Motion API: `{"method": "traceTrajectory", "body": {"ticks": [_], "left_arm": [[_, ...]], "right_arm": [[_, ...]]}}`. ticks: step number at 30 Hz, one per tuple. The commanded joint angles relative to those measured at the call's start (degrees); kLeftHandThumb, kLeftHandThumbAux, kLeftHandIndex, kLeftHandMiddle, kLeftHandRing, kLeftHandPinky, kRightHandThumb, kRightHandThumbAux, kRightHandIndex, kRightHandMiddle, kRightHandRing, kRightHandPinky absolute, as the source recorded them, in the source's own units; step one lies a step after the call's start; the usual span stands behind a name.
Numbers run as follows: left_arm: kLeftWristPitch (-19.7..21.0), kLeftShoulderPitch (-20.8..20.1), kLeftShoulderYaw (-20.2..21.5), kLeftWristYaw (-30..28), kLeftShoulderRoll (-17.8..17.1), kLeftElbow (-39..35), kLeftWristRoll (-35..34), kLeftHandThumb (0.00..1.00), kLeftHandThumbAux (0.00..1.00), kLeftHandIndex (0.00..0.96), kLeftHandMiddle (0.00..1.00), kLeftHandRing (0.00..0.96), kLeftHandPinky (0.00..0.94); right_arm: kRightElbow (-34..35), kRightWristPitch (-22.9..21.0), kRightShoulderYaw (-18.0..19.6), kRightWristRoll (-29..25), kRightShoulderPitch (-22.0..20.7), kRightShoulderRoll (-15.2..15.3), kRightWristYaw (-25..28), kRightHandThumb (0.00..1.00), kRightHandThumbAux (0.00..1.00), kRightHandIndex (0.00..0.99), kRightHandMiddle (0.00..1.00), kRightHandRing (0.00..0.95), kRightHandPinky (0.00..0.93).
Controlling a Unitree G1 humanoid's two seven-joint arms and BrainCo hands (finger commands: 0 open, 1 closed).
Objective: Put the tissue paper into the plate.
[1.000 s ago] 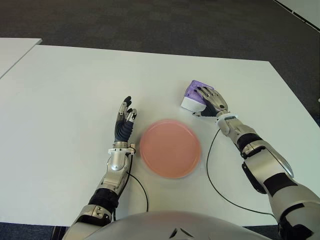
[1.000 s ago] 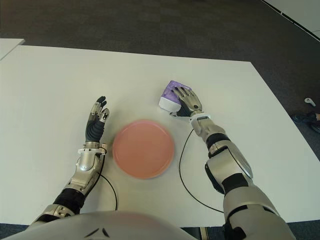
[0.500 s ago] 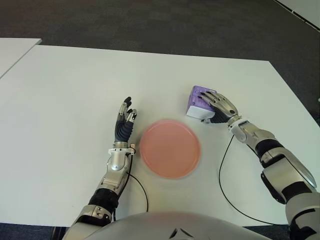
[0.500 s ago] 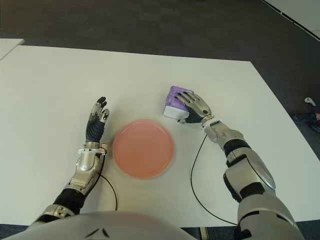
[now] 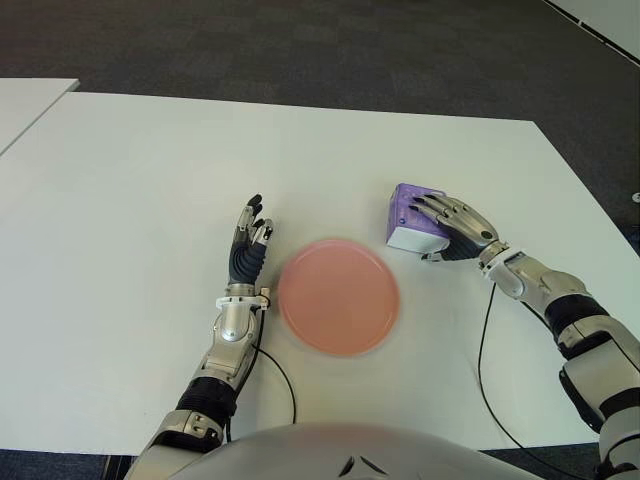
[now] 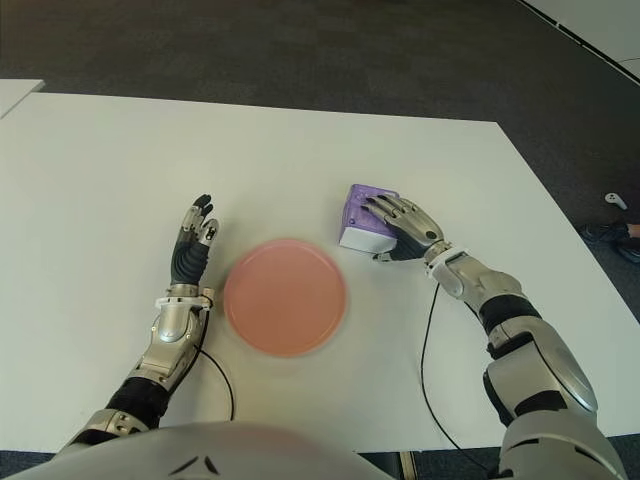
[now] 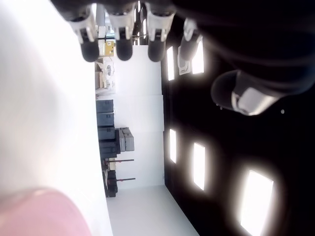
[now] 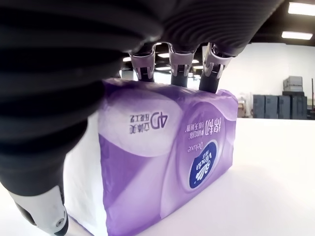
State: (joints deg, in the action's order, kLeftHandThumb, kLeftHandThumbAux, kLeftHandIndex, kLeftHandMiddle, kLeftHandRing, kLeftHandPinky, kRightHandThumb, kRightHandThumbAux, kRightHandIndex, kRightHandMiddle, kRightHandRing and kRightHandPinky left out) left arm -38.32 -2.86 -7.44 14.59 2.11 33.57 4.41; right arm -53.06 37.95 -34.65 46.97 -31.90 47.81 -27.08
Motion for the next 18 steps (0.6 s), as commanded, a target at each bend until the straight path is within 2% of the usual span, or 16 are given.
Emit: {"method": "traceTrajectory", "body": {"ticks": [1, 6, 8, 10, 11, 12, 18], "left_arm": [[0.7, 11.0, 0.0, -1.0, -2.0, 9.0, 2.4, 0.000, 0.382, 0.000, 0.000, 0.000, 0.000], [0.2, 10.9, -0.1, -1.6, -2.2, 8.9, 2.2, 0.000, 0.381, 0.000, 0.000, 0.000, 0.000], [0.7, 11.0, -0.1, -2.2, -2.1, 8.6, 1.7, 0.000, 0.380, 0.000, 0.000, 0.000, 0.000], [1.3, 11.1, 0.1, -2.5, -2.0, 8.2, 1.3, 0.000, 0.379, 0.000, 0.000, 0.000, 0.000], [1.5, 11.1, 0.2, -2.6, -2.1, 8.2, 1.3, 0.000, 0.378, 0.000, 0.000, 0.000, 0.000], [1.6, 11.1, 0.3, -2.7, -2.1, 8.2, 1.2, 0.000, 0.378, 0.000, 0.000, 0.000, 0.000], [1.7, 11.2, 0.4, -2.3, -2.2, 8.2, 1.4, 0.000, 0.379, 0.000, 0.000, 0.000, 0.000]], "right_arm": [[0.5, 0.0, -0.4, 1.0, 3.0, -0.6, 3.6, 0.018, 0.726, 0.000, 0.027, 0.000, 0.000], [0.7, -0.2, -0.1, 1.2, 3.0, -0.8, 4.0, 0.018, 0.726, 0.000, 0.027, 0.000, 0.000], [2.5, 0.0, 0.1, 1.5, 3.8, 0.3, 4.2, 0.018, 0.727, 0.000, 0.027, 0.000, 0.000], [18.3, 0.8, 2.8, 3.2, 11.2, 10.2, 5.7, 0.018, 0.732, 0.000, 0.029, 0.000, 0.000], [23.7, 0.9, 4.0, 3.7, 13.9, 13.5, 6.3, 0.017, 0.735, 0.000, 0.029, 0.000, 0.002], [26.9, 0.8, 4.8, 3.9, 15.6, 15.3, 6.8, 0.017, 0.738, 0.000, 0.030, 0.000, 0.003], [32.7, -1.5, 7.7, 3.4, 19.7, 16.5, 9.3, 0.018, 0.745, 0.000, 0.032, 0.000, 0.008]]}}
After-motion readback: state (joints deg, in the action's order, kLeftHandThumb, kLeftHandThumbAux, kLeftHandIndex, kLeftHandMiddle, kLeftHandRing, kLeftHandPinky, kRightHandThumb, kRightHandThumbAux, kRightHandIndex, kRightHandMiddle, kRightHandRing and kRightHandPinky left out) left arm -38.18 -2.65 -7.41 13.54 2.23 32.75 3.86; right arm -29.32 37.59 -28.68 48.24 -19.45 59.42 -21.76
